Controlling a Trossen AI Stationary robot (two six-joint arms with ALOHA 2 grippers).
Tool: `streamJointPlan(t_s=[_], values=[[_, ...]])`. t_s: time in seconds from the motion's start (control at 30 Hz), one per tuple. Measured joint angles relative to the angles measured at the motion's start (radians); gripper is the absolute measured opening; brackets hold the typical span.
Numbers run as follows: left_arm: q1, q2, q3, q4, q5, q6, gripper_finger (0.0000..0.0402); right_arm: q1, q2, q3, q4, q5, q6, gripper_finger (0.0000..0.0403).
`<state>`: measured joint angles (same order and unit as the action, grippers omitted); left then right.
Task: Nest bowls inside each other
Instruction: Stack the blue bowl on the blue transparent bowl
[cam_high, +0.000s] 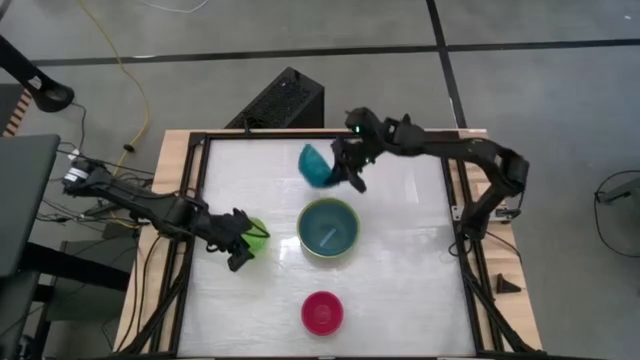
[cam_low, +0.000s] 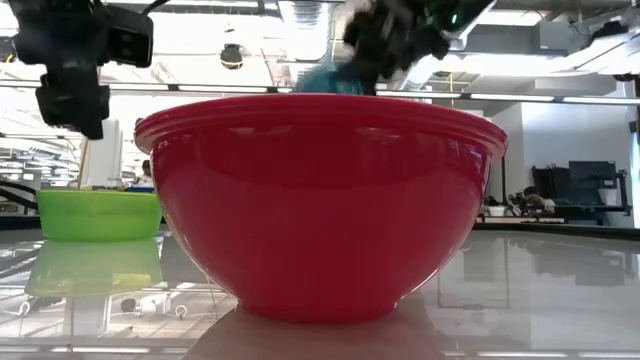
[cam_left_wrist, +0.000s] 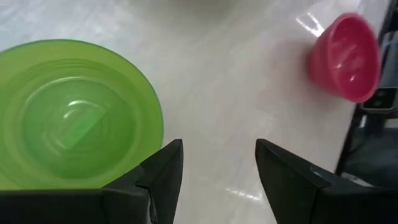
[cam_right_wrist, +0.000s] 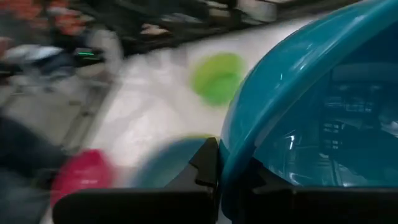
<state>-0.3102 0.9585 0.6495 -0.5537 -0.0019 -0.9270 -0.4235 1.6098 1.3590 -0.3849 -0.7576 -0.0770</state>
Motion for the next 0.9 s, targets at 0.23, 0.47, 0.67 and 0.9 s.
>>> streamJointPlan(t_s=[0.23, 0.47, 0.67, 0.9], values=[[-0.035, 0.016, 0.000, 0.000, -0.066, -0.001, 0.0190, 0.248, -0.039, 0.001, -0.037, 0.238, 0.019, 0.0034], [-0.045, -0.001, 0.000, -0.002, -0.091, 0.000, 0.0190, 0.471, 0.004, 0.001, -0.206, 0.680, -0.039, 0.0034], [-0.045, -0.018, 0.000, -0.006, -0.092, 0.011, 0.0190, 0.570, 0.082, 0.096, -0.305, 0.876, -0.052, 0.0034], [-0.053, -0.036, 0.001, -0.005, -0.107, 0.003, 0.0190, 0.616, 0.243, 0.253, -0.468, 0.832, -0.062, 0.0034]])
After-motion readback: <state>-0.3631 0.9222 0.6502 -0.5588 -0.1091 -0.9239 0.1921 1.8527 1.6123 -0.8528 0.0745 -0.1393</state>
